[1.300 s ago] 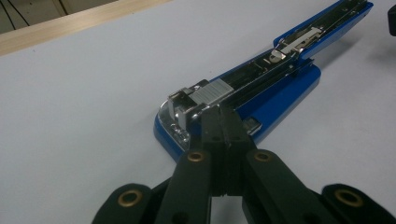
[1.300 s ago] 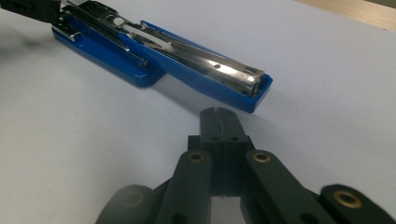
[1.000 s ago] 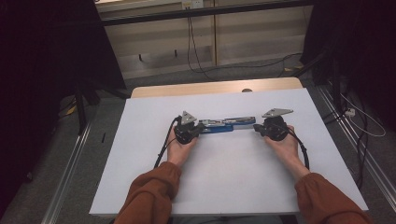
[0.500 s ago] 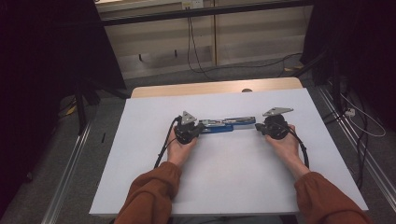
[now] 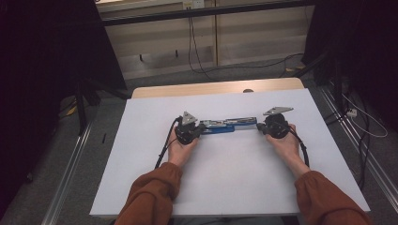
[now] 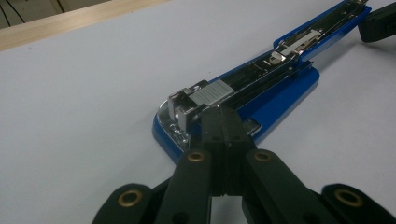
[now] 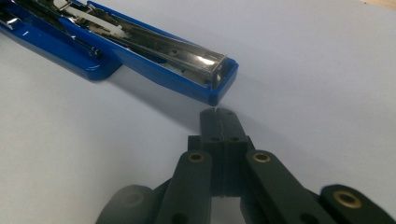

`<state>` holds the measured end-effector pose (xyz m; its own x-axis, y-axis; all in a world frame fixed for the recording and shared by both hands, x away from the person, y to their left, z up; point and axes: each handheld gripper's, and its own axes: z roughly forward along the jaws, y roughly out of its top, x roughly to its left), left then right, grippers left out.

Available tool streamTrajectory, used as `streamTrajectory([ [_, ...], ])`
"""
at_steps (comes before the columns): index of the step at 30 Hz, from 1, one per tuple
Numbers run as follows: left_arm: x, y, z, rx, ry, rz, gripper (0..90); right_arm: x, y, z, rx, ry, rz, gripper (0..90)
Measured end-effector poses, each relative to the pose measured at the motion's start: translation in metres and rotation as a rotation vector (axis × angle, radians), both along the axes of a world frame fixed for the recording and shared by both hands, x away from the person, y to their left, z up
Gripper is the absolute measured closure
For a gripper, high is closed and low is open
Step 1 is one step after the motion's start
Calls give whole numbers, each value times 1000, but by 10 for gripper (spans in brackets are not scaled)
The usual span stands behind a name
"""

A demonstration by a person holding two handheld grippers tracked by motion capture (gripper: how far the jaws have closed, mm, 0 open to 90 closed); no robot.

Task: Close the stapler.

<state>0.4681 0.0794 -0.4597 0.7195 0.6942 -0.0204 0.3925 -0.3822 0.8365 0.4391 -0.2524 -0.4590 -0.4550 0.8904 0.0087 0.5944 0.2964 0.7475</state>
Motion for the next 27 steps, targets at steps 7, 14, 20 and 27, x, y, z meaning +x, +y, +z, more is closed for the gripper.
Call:
streamTrajectory([
  [7,0,0,0,1,0,-1,900,6,5,-3,-3,10,1,900],
  [14,0,0,0,-1,0,0,900,10,9,-3,-12,5,2,900],
  [20,0,0,0,-1,0,1,900,10,9,-2,-12,4,0,900],
  [27,0,0,0,-9,7,0,900,10,8,-1,-6,-3,0,900],
])
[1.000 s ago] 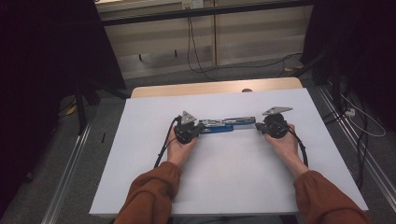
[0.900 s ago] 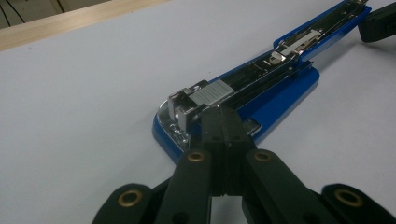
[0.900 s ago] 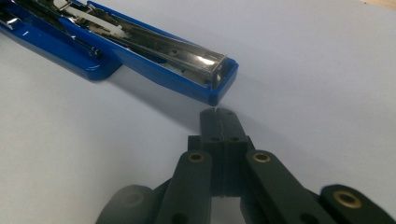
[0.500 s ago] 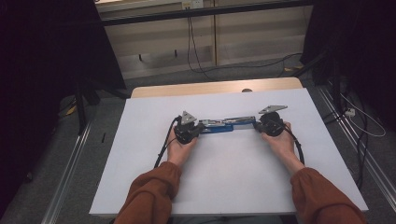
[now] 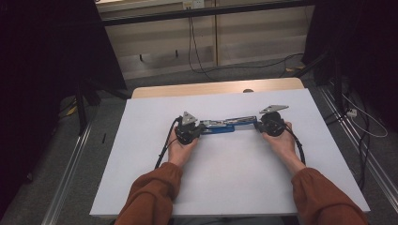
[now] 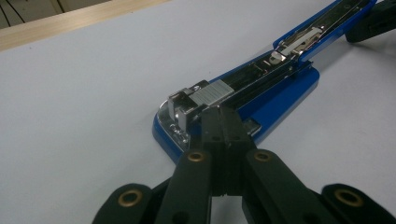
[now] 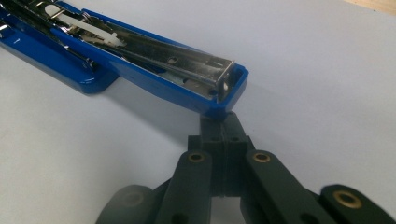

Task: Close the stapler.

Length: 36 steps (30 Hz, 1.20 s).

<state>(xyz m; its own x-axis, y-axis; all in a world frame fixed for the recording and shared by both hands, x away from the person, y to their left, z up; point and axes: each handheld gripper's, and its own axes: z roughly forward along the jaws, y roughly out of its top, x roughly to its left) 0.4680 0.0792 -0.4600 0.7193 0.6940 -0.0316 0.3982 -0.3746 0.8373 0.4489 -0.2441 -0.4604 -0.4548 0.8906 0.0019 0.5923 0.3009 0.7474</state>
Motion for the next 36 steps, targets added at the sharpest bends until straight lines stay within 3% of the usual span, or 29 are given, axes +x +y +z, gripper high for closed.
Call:
streamTrajectory([
  [9,0,0,1,20,-12,-4,900,-1,0,3,17,-20,3,900],
  [11,0,0,0,8,-4,-2,900,-1,0,5,22,-24,7,900],
  [19,0,0,0,17,-11,-1,900,-3,6,12,46,-67,34,900],
  [36,-1,1,1,14,-4,-3,900,-5,9,12,82,-71,59,900],
])
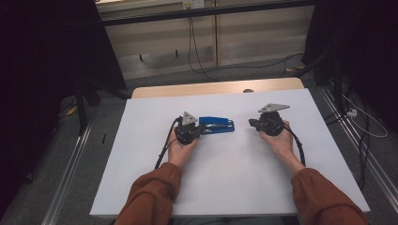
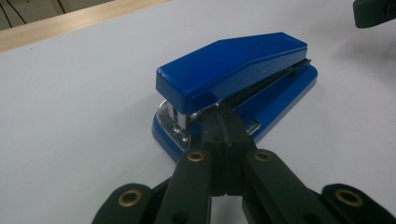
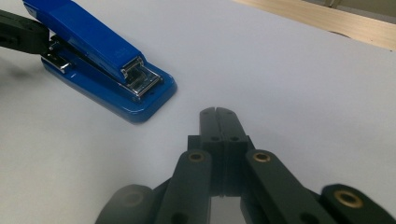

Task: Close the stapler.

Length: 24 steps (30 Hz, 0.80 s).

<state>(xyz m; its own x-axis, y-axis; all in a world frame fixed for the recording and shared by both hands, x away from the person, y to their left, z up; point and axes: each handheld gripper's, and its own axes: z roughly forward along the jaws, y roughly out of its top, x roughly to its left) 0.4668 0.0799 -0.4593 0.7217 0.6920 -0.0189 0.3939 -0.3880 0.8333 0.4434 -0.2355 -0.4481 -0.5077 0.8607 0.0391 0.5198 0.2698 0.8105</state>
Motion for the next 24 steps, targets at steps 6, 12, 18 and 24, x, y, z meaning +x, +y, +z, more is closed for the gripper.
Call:
streamTrajectory([
  [6,-1,2,1,3,8,-2,893,-1,-2,1,14,-1,-2,900],
  [12,-3,5,1,2,14,4,882,-1,-5,2,17,-2,-4,900],
  [18,-3,7,3,-12,10,7,856,-3,-7,2,32,-5,-7,886],
  [24,-6,11,6,-20,4,2,824,-3,-8,3,42,-14,-10,873],
])
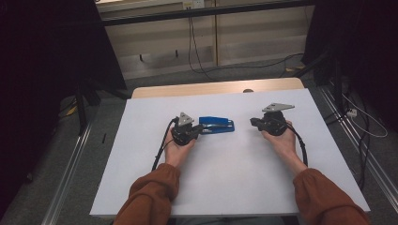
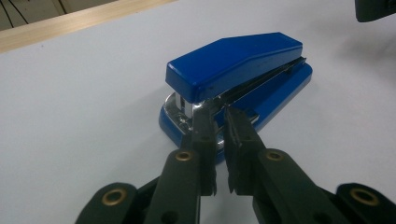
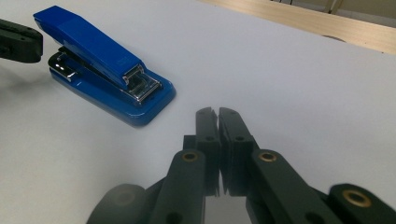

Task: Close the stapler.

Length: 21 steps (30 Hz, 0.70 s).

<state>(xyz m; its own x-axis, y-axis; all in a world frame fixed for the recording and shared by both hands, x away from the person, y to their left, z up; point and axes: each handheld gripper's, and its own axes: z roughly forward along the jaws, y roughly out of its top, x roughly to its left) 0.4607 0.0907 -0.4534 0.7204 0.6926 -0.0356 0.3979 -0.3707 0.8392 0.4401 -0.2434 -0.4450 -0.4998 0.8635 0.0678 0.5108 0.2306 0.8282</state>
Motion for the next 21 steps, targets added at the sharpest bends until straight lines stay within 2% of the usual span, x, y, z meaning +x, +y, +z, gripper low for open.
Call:
streamTrajectory([
  [3,0,3,1,2,-7,9,793,0,1,-1,-3,-3,4,858],
  [9,0,8,2,-30,-8,24,706,0,1,0,9,-1,-1,806],
  [12,0,10,3,-29,-15,36,643,1,1,-1,12,0,-4,743],
  [14,-1,12,4,-28,-19,51,534,1,1,-1,7,-2,-5,699],
  [16,-1,13,5,-34,-20,86,408,1,2,0,9,-7,-12,591],
  [18,-1,15,7,-26,-25,105,302,0,3,1,0,-11,-27,559],
  [21,0,17,9,-17,-42,112,201,0,3,2,9,-26,-28,438],
])
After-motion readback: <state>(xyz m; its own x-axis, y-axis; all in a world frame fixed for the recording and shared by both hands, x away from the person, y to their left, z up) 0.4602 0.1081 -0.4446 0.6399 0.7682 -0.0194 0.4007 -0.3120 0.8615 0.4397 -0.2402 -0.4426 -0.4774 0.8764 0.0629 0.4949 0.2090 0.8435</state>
